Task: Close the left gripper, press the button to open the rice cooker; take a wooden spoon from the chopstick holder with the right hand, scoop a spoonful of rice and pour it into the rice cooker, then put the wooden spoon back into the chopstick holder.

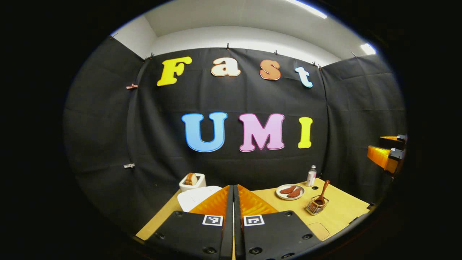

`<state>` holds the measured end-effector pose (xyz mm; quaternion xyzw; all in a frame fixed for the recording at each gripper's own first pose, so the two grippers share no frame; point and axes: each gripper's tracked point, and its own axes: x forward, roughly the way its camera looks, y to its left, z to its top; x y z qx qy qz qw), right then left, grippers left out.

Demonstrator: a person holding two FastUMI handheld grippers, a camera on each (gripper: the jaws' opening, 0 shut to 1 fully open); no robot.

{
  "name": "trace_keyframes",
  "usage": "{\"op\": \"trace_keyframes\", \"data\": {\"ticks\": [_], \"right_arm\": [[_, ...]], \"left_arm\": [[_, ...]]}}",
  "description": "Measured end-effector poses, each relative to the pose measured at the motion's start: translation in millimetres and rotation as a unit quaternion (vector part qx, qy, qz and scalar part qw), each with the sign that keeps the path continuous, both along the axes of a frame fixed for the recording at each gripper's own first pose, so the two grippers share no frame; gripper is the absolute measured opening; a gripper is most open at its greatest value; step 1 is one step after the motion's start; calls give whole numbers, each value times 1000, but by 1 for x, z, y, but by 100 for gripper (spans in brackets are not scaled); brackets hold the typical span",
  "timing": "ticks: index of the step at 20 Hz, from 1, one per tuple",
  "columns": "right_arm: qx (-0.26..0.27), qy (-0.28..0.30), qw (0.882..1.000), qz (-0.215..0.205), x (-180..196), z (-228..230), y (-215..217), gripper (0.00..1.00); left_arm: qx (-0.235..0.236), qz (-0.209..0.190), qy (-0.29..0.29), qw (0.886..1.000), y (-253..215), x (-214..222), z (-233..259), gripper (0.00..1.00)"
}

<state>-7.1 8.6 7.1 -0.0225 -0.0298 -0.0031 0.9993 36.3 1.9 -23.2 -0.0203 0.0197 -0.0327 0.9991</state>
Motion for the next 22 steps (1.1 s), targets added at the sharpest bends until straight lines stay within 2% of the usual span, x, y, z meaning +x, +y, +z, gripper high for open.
{"op": "trace_keyframes", "data": {"ticks": [4,7,12,17,22], "right_arm": [[4,1,1000,1,2,-2,0,98],[1,0,1000,-3,3,-3,-3,98],[8,9,1000,-8,4,-15,-12,98],[10,18,999,-26,5,-19,-31,98],[4,23,999,-38,4,-25,-41,97]], "left_arm": [[-41,-21,48,998,19,45,-40,6],[-74,-34,96,992,29,81,-75,6],[-108,-31,152,982,51,133,-132,6],[-117,-45,214,969,56,167,-181,6],[-101,-44,236,965,57,179,-199,6]]}}
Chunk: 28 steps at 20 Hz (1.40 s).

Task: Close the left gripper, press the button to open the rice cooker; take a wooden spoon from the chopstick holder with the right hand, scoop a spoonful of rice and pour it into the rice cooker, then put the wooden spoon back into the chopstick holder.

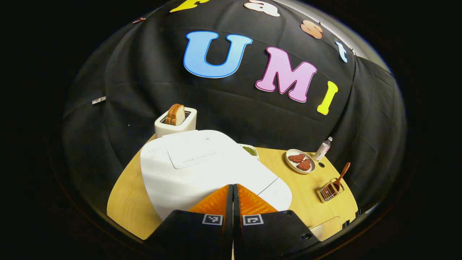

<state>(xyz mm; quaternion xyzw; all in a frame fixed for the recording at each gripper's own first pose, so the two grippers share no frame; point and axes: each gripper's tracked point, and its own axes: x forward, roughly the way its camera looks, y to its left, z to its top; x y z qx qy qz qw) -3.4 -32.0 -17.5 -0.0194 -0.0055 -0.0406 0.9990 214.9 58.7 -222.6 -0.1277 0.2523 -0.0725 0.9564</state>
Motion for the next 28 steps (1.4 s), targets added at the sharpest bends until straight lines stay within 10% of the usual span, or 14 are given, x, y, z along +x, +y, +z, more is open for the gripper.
{"op": "trace_keyframes", "data": {"ticks": [11,28], "right_arm": [[9,12,1000,-3,-3,-10,4,98],[10,7,1000,-12,-15,-6,-4,98]], "left_arm": [[13,-3,55,998,-6,-2,-21,7],[61,92,-179,978,44,20,116,11]]}}
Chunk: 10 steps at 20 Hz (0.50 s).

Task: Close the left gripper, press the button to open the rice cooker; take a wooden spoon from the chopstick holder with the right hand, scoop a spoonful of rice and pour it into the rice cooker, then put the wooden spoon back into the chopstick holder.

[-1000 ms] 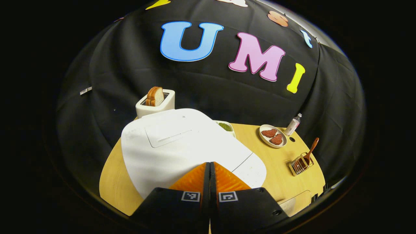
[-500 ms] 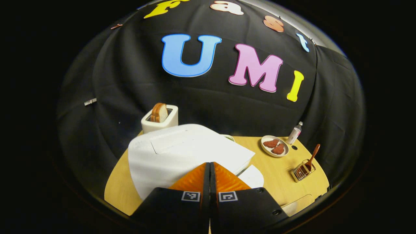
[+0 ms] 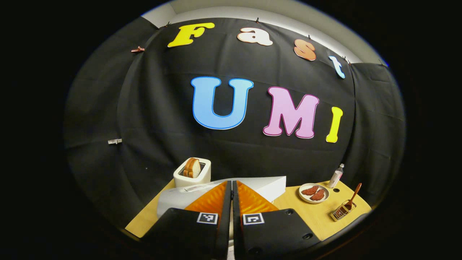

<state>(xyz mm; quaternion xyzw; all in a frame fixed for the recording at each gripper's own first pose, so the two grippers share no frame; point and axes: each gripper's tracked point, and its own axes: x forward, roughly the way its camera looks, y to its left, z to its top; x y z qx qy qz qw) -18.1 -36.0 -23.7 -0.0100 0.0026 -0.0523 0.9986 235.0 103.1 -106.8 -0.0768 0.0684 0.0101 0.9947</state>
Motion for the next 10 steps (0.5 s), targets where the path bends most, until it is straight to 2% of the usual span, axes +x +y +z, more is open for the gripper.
{"op": "trace_keyframes", "data": {"ticks": [1,2,5,8,10], "right_arm": [[0,-1,1000,0,-1,1,0,98],[-1,-1,1000,1,-3,0,-1,98],[10,8,1000,7,-6,-4,0,98],[26,15,999,15,-6,-8,1,98],[32,27,999,26,-2,-15,2,98]], "left_arm": [[2,2,-7,1000,2,0,5,12],[6,4,-15,1000,2,0,10,20],[24,12,-37,999,1,-11,31,60],[13,3,-41,999,-11,-27,39,98],[-9,4,-36,999,-19,-44,38,96]]}}
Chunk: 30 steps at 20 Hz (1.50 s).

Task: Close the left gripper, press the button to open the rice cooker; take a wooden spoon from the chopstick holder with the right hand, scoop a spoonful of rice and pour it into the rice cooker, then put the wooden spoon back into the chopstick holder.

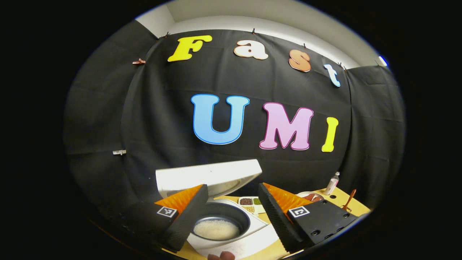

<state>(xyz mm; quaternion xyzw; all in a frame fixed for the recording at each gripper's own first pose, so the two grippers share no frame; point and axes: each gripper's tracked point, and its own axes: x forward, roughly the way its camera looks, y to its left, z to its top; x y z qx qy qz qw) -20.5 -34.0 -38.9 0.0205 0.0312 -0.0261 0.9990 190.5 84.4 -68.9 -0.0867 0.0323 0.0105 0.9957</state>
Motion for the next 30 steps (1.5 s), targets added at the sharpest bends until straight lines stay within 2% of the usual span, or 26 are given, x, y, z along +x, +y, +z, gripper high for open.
{"op": "trace_keyframes", "data": {"ticks": [3,8,13,15,20,26,28,30], "right_arm": [[19,6,1000,23,8,-6,3,98],[57,28,997,38,37,-34,-8,98],[92,75,992,52,92,-87,-22,98],[112,100,987,61,118,-117,-24,96],[140,152,976,74,169,-186,-37,92],[145,191,966,96,221,-244,-38,86],[147,201,964,98,234,-261,-39,80],[159,213,959,100,246,-278,-40,80]], "left_arm": [[-34,2,4,999,-10,-30,-1,96],[-36,29,6,999,-24,-80,-1,95],[-21,23,26,999,-57,-129,-18,95],[-29,14,39,999,-76,-142,-27,95],[16,14,55,998,-105,-167,-44,95],[12,35,85,996,-126,-178,-69,95],[6,43,92,995,-131,-175,-73,95],[-2,53,95,994,-134,-173,-74,95]]}}
